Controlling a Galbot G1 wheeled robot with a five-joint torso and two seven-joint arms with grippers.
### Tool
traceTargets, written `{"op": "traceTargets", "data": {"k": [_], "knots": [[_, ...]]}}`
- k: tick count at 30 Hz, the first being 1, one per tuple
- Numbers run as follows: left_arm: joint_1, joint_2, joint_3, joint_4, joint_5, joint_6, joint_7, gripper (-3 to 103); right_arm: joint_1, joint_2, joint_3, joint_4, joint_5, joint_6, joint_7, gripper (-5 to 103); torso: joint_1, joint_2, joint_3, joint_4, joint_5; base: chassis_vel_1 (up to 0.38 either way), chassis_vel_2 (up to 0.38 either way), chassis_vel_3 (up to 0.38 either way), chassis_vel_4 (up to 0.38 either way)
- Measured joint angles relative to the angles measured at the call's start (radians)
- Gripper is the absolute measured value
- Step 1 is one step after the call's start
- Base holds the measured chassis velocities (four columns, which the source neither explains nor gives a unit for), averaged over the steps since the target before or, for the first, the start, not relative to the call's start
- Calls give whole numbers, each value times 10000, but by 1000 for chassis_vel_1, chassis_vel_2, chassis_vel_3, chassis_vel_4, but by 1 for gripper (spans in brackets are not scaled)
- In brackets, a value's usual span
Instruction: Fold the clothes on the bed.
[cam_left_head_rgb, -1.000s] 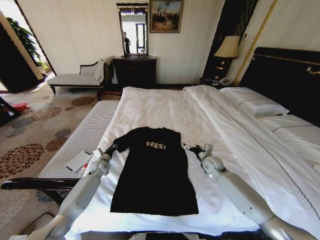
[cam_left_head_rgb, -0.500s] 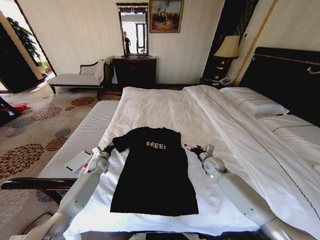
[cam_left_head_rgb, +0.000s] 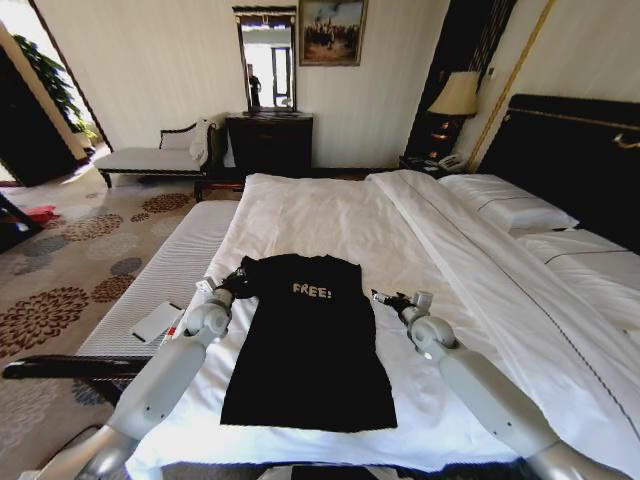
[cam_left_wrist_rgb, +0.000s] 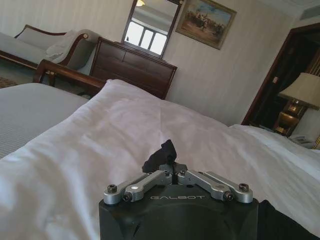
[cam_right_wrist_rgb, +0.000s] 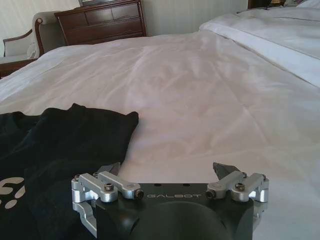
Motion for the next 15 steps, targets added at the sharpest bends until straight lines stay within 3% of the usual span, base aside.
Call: {"op": "traceTargets", "data": {"k": [15], "knots": [[-881, -875, 1327, 502, 758, 93, -413, 0, -385, -1, 467, 114, -84, -2, -141, 100, 0, 0, 0, -1, 1, 0, 0, 0, 0]]}}
